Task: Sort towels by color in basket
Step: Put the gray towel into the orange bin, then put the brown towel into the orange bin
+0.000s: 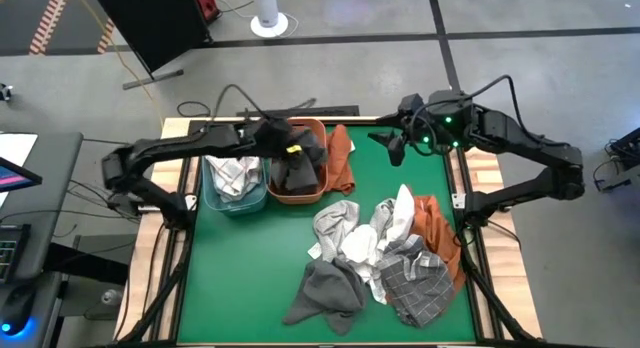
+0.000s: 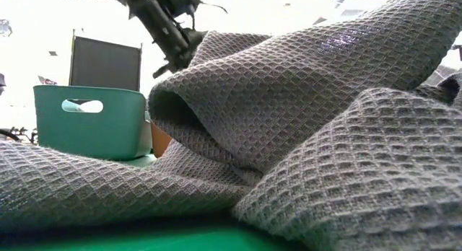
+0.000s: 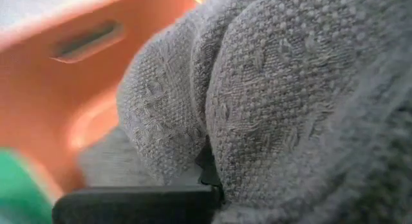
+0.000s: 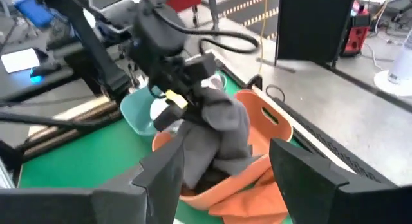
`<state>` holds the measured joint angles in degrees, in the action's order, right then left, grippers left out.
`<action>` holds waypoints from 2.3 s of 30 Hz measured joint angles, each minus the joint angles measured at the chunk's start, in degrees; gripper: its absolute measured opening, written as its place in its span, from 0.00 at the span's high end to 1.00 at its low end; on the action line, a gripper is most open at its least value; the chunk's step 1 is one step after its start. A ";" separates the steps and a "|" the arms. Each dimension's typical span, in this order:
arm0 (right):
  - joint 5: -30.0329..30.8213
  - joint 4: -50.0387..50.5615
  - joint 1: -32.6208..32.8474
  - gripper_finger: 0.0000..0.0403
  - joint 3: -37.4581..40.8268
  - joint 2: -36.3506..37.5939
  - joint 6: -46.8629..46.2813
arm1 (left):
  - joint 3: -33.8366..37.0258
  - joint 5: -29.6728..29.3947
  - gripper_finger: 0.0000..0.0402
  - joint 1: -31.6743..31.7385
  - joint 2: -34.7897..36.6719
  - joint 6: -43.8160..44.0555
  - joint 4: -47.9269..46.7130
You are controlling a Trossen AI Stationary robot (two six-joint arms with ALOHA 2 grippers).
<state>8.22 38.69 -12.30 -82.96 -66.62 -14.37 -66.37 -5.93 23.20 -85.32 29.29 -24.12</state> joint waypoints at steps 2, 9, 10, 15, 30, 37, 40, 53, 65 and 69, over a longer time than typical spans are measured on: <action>-0.05 -0.01 0.56 0.37 0.00 -0.08 -0.15 | 0.00 3.28 0.97 0.91 -3.50 -0.61 1.22; -0.16 1.64 2.43 0.37 0.00 0.31 -1.18 | 0.00 5.78 0.96 2.80 -12.56 -7.83 2.26; -0.16 1.86 2.72 0.37 0.00 0.31 -1.55 | 0.00 5.75 0.95 2.73 -13.37 -10.01 2.29; -0.16 3.04 3.35 0.37 0.00 0.31 -2.15 | 0.00 5.64 0.93 1.52 -16.60 -21.62 2.13; -0.77 11.99 0.99 0.37 -0.02 -1.49 1.36 | -6.05 5.53 0.45 -0.96 -18.41 -30.31 -6.22; -1.39 16.43 0.64 0.37 0.02 -8.46 5.70 | -15.65 5.12 0.21 -0.96 -18.10 -34.50 -19.54; -3.62 15.51 0.41 0.37 0.02 -11.13 7.70 | -18.81 5.02 0.18 -0.96 -18.10 -35.28 -24.89; -8.62 -8.18 -2.45 0.37 22.99 -12.72 8.02 | -26.03 1.10 0.18 -0.96 -10.18 -28.15 -35.06; -7.98 -28.07 0.25 0.37 27.87 -27.80 10.79 | -26.01 -8.99 0.18 -0.94 -0.88 -24.02 -30.94; -5.82 -28.42 -0.27 0.37 27.45 -31.05 11.18 | -26.01 -10.21 0.18 -1.14 1.13 -23.88 -29.71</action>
<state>2.40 10.27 -12.58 -55.51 -97.66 -3.19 -92.38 -16.14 22.06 -84.19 5.41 -53.83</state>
